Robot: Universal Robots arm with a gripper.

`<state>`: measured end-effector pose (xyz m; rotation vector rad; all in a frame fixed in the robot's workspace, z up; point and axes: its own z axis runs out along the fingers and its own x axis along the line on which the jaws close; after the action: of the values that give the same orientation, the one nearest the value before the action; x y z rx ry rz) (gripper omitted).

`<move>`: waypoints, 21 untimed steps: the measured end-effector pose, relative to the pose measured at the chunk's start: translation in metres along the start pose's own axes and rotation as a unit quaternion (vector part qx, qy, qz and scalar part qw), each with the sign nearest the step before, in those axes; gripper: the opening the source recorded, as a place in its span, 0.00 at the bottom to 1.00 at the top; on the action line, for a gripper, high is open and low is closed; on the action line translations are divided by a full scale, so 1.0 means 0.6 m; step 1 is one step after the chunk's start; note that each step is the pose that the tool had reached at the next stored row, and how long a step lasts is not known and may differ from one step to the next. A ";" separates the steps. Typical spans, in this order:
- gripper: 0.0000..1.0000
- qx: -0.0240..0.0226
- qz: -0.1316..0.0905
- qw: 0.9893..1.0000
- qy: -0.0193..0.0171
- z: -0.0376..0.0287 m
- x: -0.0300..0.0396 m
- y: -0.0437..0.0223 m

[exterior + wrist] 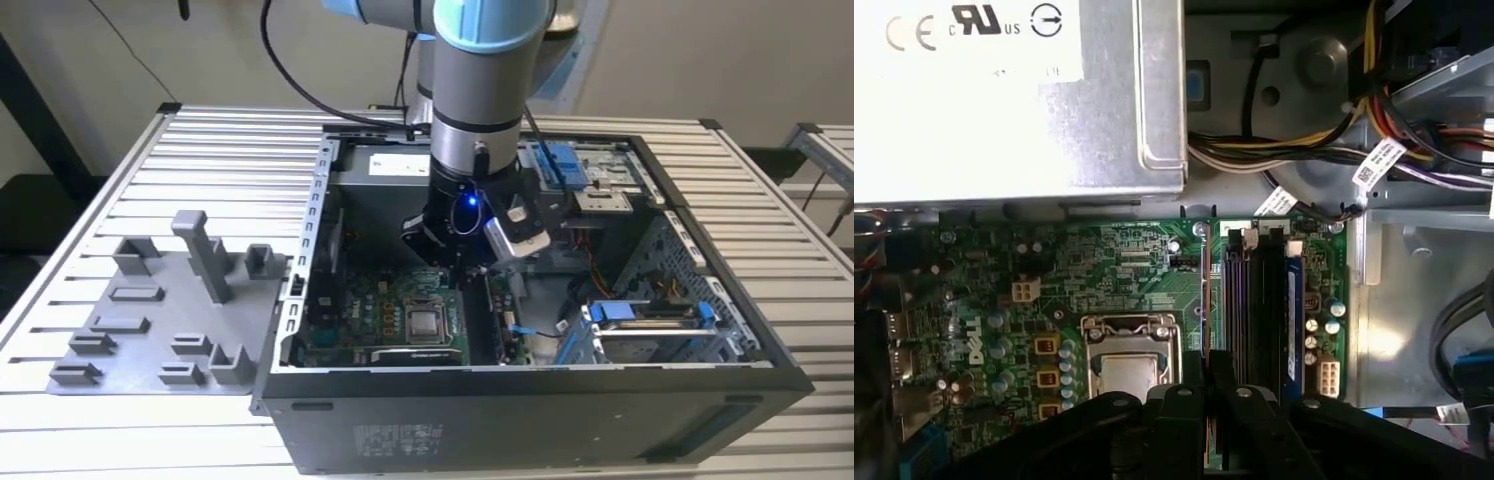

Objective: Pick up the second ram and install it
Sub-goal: 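Insert the second ram into the second slot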

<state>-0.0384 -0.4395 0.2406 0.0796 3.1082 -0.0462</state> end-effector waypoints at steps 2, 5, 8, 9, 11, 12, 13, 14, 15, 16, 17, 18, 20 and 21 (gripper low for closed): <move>0.14 0.000 -0.002 1.000 0.000 0.000 0.000 -0.001; 0.14 0.000 -0.002 1.000 0.000 0.001 -0.004 -0.002; 0.14 0.000 -0.003 1.000 0.001 0.001 -0.016 -0.003; 0.14 0.000 -0.003 1.000 0.002 0.001 -0.019 -0.004; 0.14 0.000 -0.003 1.000 0.003 0.002 -0.023 -0.008; 0.14 0.000 -0.003 1.000 0.004 0.002 -0.026 -0.010; 0.14 0.000 -0.003 1.000 0.006 0.002 -0.029 -0.011; 0.14 0.000 -0.003 1.000 0.007 0.003 -0.031 -0.011; 0.14 0.000 -0.003 1.000 0.007 0.004 -0.033 -0.012; 0.14 0.000 -0.003 1.000 0.007 0.004 -0.034 -0.013; 0.14 0.000 -0.004 1.000 0.007 0.005 -0.035 -0.014; 0.14 0.000 -0.005 1.000 0.007 0.007 -0.035 -0.014; 0.14 0.000 -0.007 1.000 0.008 0.009 -0.036 -0.017; 0.14 0.000 -0.008 1.000 0.008 0.009 -0.036 -0.018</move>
<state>-0.0170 -0.4515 0.2361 0.0561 3.1256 -0.0465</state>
